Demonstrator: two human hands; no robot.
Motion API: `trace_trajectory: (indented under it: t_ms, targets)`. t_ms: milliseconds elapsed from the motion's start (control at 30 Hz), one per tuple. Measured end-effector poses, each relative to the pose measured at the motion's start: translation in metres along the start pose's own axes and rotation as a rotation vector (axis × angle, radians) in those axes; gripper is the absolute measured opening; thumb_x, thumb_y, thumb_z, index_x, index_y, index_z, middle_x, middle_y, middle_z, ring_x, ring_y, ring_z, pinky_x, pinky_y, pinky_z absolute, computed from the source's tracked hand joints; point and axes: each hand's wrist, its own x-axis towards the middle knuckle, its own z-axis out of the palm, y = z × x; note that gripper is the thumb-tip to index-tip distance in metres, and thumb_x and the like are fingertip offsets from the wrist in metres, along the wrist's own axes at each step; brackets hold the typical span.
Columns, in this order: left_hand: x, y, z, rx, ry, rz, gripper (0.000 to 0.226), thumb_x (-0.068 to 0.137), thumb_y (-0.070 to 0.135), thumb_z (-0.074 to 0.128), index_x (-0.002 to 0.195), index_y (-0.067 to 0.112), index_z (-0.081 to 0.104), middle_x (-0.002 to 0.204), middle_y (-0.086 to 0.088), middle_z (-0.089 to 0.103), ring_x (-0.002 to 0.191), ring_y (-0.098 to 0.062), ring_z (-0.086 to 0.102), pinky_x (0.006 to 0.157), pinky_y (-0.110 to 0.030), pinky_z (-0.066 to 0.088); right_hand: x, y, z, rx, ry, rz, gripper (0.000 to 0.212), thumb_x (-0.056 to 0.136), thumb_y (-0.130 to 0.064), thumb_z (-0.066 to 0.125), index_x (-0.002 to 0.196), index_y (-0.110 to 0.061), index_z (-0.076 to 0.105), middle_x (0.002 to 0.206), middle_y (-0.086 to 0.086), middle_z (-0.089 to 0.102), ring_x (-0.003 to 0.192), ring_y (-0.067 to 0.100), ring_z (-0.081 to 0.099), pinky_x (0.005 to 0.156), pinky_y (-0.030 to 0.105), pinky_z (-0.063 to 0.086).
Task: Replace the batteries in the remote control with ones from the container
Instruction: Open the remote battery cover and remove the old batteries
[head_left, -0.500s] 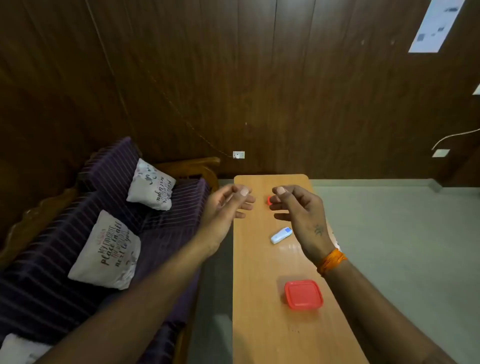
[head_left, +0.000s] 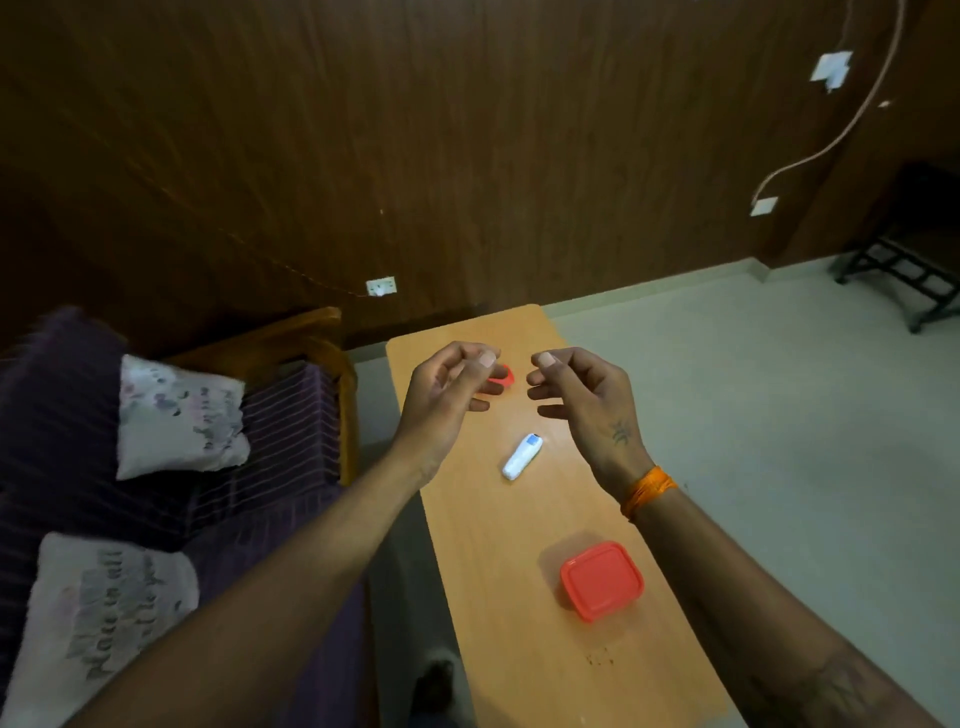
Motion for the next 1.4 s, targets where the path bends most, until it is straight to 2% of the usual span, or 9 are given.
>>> trace_trajectory:
  t_ms: [167, 233, 333, 700, 833, 967, 1200, 1400]
  targets:
    - [0.068, -0.009, -0.027, 0.005, -0.181, 0.009, 0.035, 0.099, 0.045, 0.06, 0.12, 0.019, 0.07, 0.108, 0.004, 0.079, 0.103, -0.016, 0.076, 0.084, -0.028, 0.064, 0.036, 0.006, 0.036, 0.009, 0.166, 0.066, 0.026, 0.106, -0.034, 0.058, 0.103, -0.014, 0.075, 0.093, 0.004, 0.076, 0.087, 0.019, 0.076, 0.078, 0.044, 0.067]
    - [0.087, -0.014, -0.034, 0.02, -0.242, 0.006, 0.037, 0.098, 0.047, 0.059, 0.121, 0.021, 0.07, 0.108, 0.005, 0.079, 0.103, -0.016, 0.076, 0.085, -0.028, 0.064, 0.045, 0.006, 0.049, 0.009, 0.222, 0.079, 0.026, 0.106, -0.033, 0.058, 0.104, -0.013, 0.075, 0.092, 0.004, 0.076, 0.087, 0.02, 0.076, 0.077, 0.043, 0.067]
    - [0.107, -0.021, -0.037, 0.028, -0.331, 0.002, 0.027, 0.104, 0.039, 0.059, 0.121, 0.021, 0.07, 0.106, 0.006, 0.079, 0.102, -0.016, 0.076, 0.088, -0.031, 0.064, 0.05, 0.007, 0.059, 0.016, 0.299, 0.102, 0.025, 0.106, -0.031, 0.059, 0.105, -0.012, 0.075, 0.093, 0.006, 0.076, 0.086, 0.02, 0.076, 0.076, 0.042, 0.067]
    - [0.119, -0.037, -0.013, -0.019, -0.441, -0.019, 0.022, 0.106, 0.034, 0.058, 0.118, 0.02, 0.071, 0.106, 0.004, 0.079, 0.098, -0.014, 0.076, 0.093, -0.046, 0.063, 0.037, 0.025, 0.046, 0.032, 0.422, 0.152, 0.021, 0.104, -0.028, 0.062, 0.103, -0.012, 0.075, 0.093, 0.008, 0.077, 0.087, 0.023, 0.076, 0.076, 0.045, 0.063]
    - [0.119, -0.037, -0.003, -0.017, -0.473, -0.004, 0.02, 0.106, 0.032, 0.058, 0.117, 0.021, 0.071, 0.106, 0.006, 0.08, 0.097, -0.012, 0.076, 0.092, -0.047, 0.063, 0.034, 0.028, 0.043, 0.023, 0.436, 0.155, 0.02, 0.104, -0.029, 0.062, 0.103, -0.014, 0.076, 0.092, 0.006, 0.077, 0.087, 0.021, 0.076, 0.077, 0.047, 0.064]
    - [0.133, -0.033, 0.008, -0.009, -0.525, 0.028, 0.021, 0.106, 0.033, 0.057, 0.118, 0.021, 0.07, 0.106, 0.008, 0.08, 0.098, -0.012, 0.076, 0.089, -0.043, 0.064, 0.045, 0.028, 0.037, -0.011, 0.465, 0.136, 0.022, 0.105, -0.03, 0.061, 0.106, -0.013, 0.075, 0.094, 0.006, 0.077, 0.088, 0.019, 0.076, 0.076, 0.042, 0.065]
    - [0.201, -0.033, 0.028, 0.002, -0.661, 0.104, 0.023, 0.107, 0.03, 0.056, 0.121, 0.018, 0.07, 0.106, 0.005, 0.079, 0.1, -0.015, 0.076, 0.088, -0.041, 0.064, 0.093, 0.036, 0.032, -0.057, 0.576, 0.122, 0.025, 0.106, -0.029, 0.059, 0.11, -0.01, 0.074, 0.096, 0.007, 0.077, 0.088, 0.019, 0.076, 0.076, 0.039, 0.066]
    - [0.283, -0.048, 0.044, 0.01, -0.836, 0.126, 0.025, 0.108, 0.029, 0.054, 0.121, 0.015, 0.07, 0.107, 0.0, 0.079, 0.1, -0.018, 0.076, 0.089, -0.045, 0.063, 0.149, 0.058, 0.05, -0.067, 0.753, 0.164, 0.025, 0.105, -0.031, 0.059, 0.11, -0.011, 0.075, 0.096, 0.007, 0.077, 0.089, 0.02, 0.076, 0.076, 0.04, 0.066]
